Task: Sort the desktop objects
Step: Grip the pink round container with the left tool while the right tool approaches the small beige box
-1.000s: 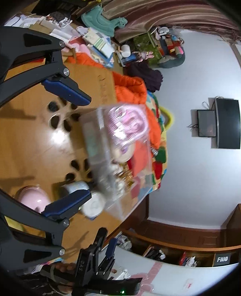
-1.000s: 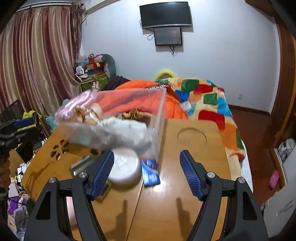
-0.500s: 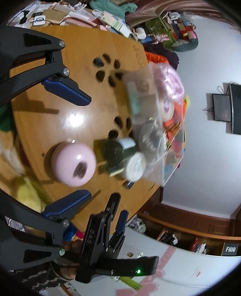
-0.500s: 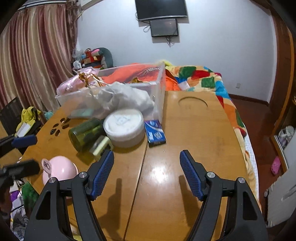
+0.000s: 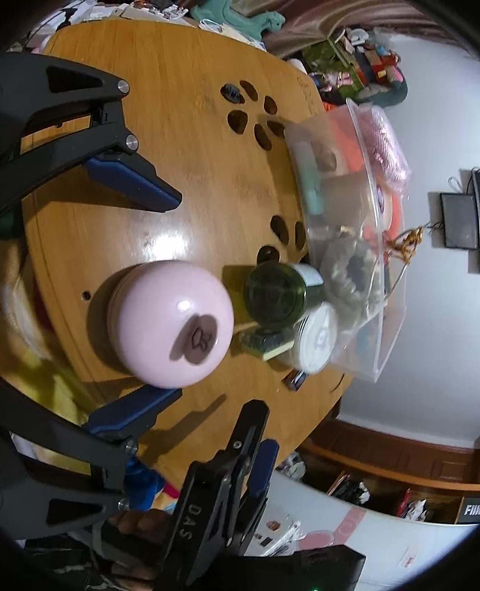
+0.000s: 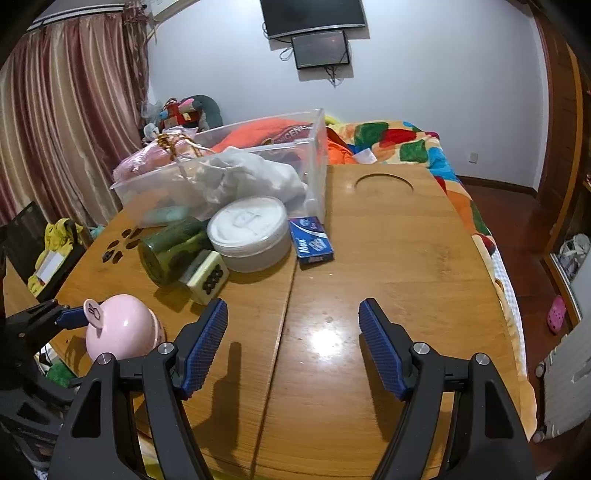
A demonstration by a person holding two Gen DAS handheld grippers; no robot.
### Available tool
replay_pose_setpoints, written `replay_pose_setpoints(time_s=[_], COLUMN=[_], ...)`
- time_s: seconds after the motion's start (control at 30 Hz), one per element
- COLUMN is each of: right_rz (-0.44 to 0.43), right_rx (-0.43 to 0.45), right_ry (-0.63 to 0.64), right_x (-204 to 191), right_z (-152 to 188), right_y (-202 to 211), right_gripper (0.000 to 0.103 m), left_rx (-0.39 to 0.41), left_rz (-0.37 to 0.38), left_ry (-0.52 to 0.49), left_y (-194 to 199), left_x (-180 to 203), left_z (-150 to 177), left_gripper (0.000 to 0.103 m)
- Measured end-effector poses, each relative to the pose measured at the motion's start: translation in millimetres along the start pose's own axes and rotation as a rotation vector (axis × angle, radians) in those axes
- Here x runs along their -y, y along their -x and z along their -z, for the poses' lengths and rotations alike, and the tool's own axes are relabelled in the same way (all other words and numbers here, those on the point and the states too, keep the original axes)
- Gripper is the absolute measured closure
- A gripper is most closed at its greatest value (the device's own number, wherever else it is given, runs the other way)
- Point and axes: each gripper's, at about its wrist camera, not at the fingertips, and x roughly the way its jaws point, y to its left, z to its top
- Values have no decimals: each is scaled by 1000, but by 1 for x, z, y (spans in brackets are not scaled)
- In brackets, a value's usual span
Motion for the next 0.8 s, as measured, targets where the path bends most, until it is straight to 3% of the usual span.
replay_pose_setpoints(time_s=[0.07, 0.2, 0.37, 0.47, 0.53, 0.6, 0.8], right_rz=[-3, -28, -49, -54, -43, -11, -1], right_rx=[2, -11, -30, -38, -43, -41, -42], right_ry=[13, 19, 60, 91, 111, 129, 142], right_x=[-5, -15, -32, -43, -49, -54, -60], right_z=[0, -2, -4, -5, -7, -8, -14], right_y=[-1, -8, -18, -25, -31, -35, -41], right_gripper=[33, 33, 33, 34, 38, 54, 70], left_rx=[18, 48, 71, 81, 87, 90, 96], left_rz=[-2, -12, -27, -33, -38, -39, -37], left_ry=[5, 22, 46, 58, 64, 73, 109], left_y=[0, 1, 5, 5, 6, 7, 9], left_x=[-1, -5, -19, -24, -28, -31, -43], left_z=[1, 1, 2, 2, 2, 2, 2], left_gripper=[12, 29, 39, 39, 39, 39, 39])
